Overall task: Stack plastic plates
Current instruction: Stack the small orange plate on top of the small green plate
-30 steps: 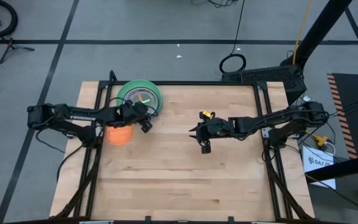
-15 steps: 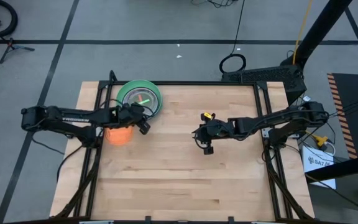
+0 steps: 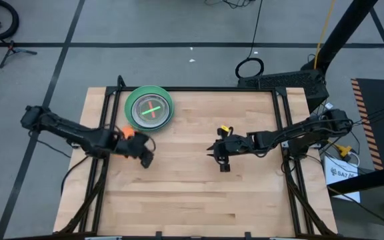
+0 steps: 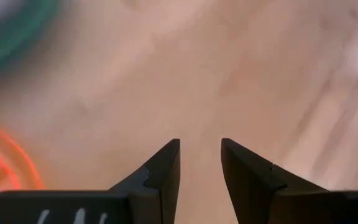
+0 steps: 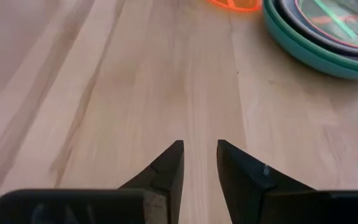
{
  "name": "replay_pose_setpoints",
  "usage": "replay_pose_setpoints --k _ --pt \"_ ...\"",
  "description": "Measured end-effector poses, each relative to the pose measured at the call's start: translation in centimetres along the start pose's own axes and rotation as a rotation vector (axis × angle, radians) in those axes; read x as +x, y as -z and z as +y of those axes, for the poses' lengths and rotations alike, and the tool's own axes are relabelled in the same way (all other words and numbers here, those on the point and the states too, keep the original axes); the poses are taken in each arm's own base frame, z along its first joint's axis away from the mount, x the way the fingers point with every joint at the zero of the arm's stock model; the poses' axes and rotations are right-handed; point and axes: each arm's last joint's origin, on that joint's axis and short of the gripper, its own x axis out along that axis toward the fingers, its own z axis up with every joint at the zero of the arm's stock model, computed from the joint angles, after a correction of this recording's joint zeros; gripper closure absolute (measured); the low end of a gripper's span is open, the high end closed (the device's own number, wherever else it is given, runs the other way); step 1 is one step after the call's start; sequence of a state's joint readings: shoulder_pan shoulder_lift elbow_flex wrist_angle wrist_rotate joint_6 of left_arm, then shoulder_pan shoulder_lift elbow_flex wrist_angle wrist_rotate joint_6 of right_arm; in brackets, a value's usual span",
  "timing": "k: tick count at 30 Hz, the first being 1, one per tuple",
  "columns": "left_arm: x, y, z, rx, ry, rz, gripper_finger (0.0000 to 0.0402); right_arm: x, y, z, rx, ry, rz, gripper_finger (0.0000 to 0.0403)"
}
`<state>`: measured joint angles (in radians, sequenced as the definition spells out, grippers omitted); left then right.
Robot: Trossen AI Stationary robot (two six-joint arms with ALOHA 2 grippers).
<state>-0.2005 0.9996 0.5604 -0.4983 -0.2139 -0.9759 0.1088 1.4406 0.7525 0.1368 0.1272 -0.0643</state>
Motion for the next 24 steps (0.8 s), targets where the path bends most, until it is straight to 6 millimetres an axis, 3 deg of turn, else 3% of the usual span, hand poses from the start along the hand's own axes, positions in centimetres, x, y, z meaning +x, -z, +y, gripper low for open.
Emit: replay_pose_setpoints --k 2,5,10,16,24 --pt "0.1 1.5 -0.5 -0.028 -0.02 0.065 0.028 0.0 -0.1 0.1 -0.002 -0.003 -0.012 0.0314" --pt "0.3 3.1 0.4 -0.044 -0.171 0.157 0.028 0.0 -0.3 0.1 -0.012 0.0 -0.032 0.0314" --pt "0.4 3.8 2.4 -0.104 -0.456 0.154 0.028 -0.1 -0.8 0.0 -0.033 0.006 -0.085 0.0314" --pt "0.5 3.6 2.8 -0.047 -0.538 0.058 0.028 -0.1 -1.0 0.0 -0.014 0.006 -0.098 0.0314" --pt "1.6 4.5 3.0 0.026 -0.658 0.113 0.028 -0.1 -1.0 0.0 -0.004 0.006 -0.104 0.0314"
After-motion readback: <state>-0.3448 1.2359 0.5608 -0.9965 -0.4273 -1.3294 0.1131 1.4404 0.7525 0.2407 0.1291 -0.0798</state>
